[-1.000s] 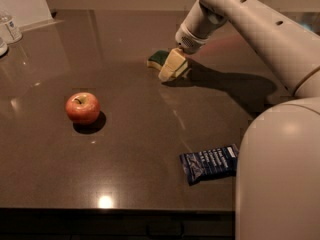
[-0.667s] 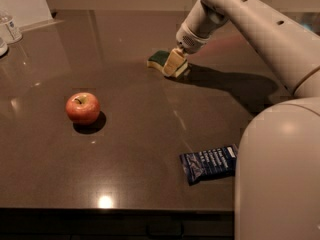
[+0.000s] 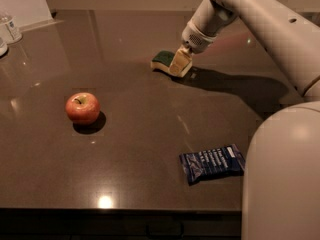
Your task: Move sponge near rxbar blueberry
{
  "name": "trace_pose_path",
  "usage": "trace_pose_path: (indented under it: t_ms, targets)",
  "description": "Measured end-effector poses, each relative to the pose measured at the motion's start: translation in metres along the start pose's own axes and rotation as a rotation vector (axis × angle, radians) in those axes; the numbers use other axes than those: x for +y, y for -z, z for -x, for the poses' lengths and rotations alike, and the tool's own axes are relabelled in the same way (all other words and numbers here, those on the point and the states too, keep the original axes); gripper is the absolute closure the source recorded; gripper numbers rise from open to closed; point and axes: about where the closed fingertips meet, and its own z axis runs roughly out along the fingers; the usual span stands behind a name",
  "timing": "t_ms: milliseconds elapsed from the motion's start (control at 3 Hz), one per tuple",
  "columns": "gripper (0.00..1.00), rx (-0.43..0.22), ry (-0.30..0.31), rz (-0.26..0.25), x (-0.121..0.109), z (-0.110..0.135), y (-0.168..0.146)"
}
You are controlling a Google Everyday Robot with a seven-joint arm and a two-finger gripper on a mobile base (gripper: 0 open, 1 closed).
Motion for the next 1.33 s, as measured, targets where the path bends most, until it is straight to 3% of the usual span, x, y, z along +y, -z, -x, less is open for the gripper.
trace_pose_path:
  t_ms: [333,667,1333]
  targets:
    - [1.00,-0.029,0.037,0.037,0.022,-0.006,0.030]
    - [1.00,-0.052,0.075,0.064,0.048,-0.018,0.063]
    - [1.00,-0.046,0.163,0.143,0.113,-0.068,0.121]
